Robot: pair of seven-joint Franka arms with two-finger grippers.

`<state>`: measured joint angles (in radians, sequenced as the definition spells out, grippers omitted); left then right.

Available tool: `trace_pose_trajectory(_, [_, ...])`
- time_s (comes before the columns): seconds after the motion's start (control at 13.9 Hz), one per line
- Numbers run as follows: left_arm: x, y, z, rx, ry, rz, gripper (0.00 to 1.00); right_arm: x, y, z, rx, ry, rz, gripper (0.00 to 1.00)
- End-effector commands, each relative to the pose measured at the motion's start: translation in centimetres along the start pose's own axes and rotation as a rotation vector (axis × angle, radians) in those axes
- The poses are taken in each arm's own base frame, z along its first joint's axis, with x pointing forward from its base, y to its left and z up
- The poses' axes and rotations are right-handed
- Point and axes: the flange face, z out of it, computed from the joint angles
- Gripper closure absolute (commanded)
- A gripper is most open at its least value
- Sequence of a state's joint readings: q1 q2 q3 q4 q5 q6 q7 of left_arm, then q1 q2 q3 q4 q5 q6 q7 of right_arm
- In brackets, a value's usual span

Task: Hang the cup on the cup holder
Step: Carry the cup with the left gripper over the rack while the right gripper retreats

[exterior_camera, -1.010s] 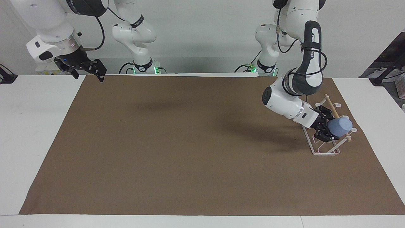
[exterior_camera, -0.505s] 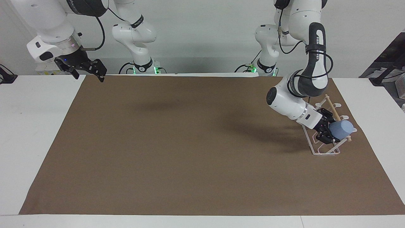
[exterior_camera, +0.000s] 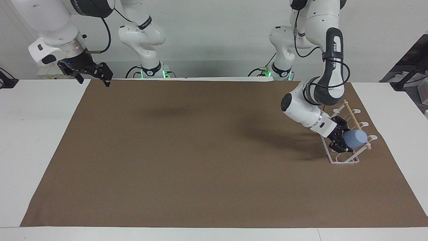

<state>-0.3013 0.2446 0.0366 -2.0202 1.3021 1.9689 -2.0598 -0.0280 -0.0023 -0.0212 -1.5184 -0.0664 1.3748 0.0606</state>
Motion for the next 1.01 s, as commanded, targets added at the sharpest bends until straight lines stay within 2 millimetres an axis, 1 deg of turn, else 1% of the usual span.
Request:
trace_pose_trajectory(0.0, [1.5,-0.6,-0.2,0.017,-0.026,-0.008,0.0,-0.5,0.0,0.1,0.003,-0.008,-0.019,0.0])
trace_pose_trajectory(0.14, [3.7,0.3,-1.1,0.027,-0.086,-0.044,0.0,-0.5,0.0,0.0,0.003,-0.006,-0.019,0.0])
trace_pose_trajectory(0.22, [4.9,0.6,-1.4,0.038,-0.105,-0.035,0.0,-0.5,0.0,0.1,0.003,-0.008,-0.019,0.0])
trace_pose_trajectory(0.29, [7.0,0.9,-2.1,0.059,-0.121,-0.03,0.0,-0.5,0.0,0.1,0.003,-0.008,-0.019,0.0])
trace_pose_trajectory(0.43, [10.8,1.6,-3.4,0.065,-0.214,-0.001,0.0,-0.5,0.0,0.0,0.003,-0.006,-0.019,0.0])
trace_pose_trajectory(0.5, [13.5,1.9,-4.4,0.061,-0.256,0.015,0.0,-0.5,0.0,0.0,0.003,-0.006,-0.019,0.0])
trace_pose_trajectory(0.58, [15.4,1.9,-5.0,0.068,-0.282,0.048,0.0,-0.5,0.0,0.0,0.003,-0.006,-0.019,0.0])
trace_pose_trajectory(0.65, [16.6,1.7,-5.4,0.071,-0.317,0.095,0.0,-0.5,0.0,0.0,0.003,-0.006,-0.019,0.0])
trace_pose_trajectory(0.79, [18.2,1.0,-6.0,0.065,-0.397,0.187,0.0,-0.5,0.0,0.1,0.003,-0.009,-0.019,0.0])
trace_pose_trajectory(0.87, [18.9,0.4,-6.3,0.06,-0.46,0.219,0.0,-0.5,0.0,0.0,0.003,-0.006,-0.019,0.0])
trace_pose_trajectory(0.94, [19.3,-0.4,-5.9,0.049,-0.542,0.26,0.0,-0.5,0.0,0.1,0.003,-0.008,-0.019,0.0])
